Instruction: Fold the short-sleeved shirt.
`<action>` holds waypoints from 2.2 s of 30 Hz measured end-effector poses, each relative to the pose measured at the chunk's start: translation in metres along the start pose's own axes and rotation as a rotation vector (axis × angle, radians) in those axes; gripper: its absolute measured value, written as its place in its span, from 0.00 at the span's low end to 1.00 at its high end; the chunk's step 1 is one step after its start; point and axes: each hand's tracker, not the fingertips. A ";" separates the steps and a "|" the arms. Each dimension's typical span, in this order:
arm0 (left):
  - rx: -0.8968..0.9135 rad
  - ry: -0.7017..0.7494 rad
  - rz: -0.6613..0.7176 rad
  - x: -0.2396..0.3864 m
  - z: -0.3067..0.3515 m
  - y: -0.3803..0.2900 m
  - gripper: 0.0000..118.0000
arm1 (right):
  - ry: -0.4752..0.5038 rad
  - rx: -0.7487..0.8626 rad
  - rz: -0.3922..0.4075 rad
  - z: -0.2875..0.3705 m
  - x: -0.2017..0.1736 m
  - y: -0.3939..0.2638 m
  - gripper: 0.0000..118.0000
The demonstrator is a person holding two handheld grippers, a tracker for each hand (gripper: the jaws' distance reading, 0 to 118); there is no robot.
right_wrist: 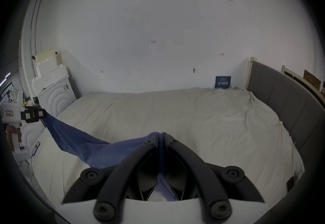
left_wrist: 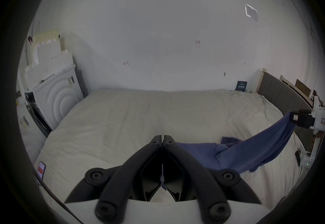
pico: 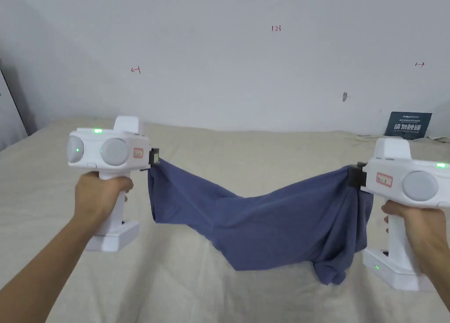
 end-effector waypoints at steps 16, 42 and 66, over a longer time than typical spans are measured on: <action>-0.143 -0.058 0.037 -0.019 0.038 -0.154 0.00 | 0.054 -0.118 -0.070 0.071 -0.014 -0.146 0.03; -0.342 0.055 0.134 -0.084 0.121 -0.299 0.00 | 0.027 -0.343 -0.099 0.156 -0.018 -0.303 0.03; -0.463 0.078 0.154 -0.071 0.103 -0.326 0.15 | -0.049 -0.442 -0.105 0.148 -0.030 -0.318 0.08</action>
